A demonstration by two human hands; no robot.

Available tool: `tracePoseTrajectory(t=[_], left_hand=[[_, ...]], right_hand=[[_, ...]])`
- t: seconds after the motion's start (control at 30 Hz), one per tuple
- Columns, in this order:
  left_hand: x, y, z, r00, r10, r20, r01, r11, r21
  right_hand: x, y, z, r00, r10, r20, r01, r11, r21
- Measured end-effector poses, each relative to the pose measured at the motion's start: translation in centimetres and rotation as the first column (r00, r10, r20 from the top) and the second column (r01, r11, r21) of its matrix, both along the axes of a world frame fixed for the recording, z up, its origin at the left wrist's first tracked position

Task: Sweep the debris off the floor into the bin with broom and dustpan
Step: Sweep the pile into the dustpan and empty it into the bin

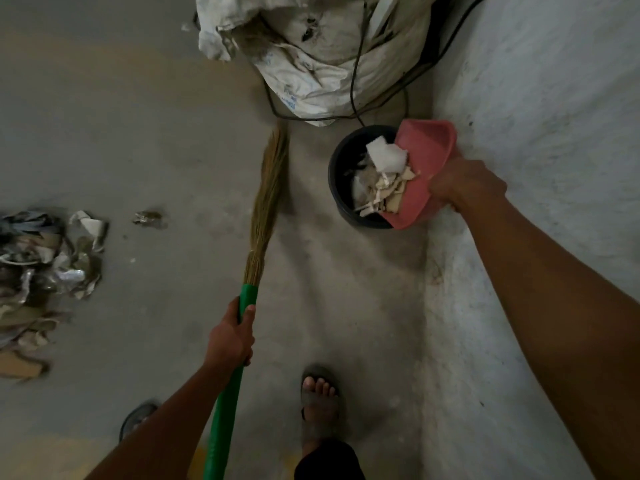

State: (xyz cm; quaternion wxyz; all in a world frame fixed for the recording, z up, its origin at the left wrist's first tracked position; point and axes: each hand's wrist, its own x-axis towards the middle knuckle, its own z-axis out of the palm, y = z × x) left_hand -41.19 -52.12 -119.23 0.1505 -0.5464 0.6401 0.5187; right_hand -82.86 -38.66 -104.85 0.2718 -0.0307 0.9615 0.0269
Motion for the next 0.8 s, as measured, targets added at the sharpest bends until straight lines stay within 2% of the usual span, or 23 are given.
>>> tracePoseTrajectory(t=[0.1,0.27,0.8], left_hand=[[0.1,-0.1,0.0,1.000,0.001,0.009,-0.001,1.000,-0.004],[0.1,-0.3,0.1,1.000,0.019,0.015,-0.019,1.000,0.011],[2.2,-0.9,0.4,0.999,0.044,-0.013,-0.044,0.999,0.011]], right_hand=[[0.1,-0.6,-0.1,0.999,0.034,-0.031,-0.031,0.997,0.072],[0.8,0.1,0.3,0.995,0.044,-0.094,-0.034,0.994,0.104],[8.3,1.2,-2.2,0.973,0.016,-0.232,-0.019,1.000,-0.009]])
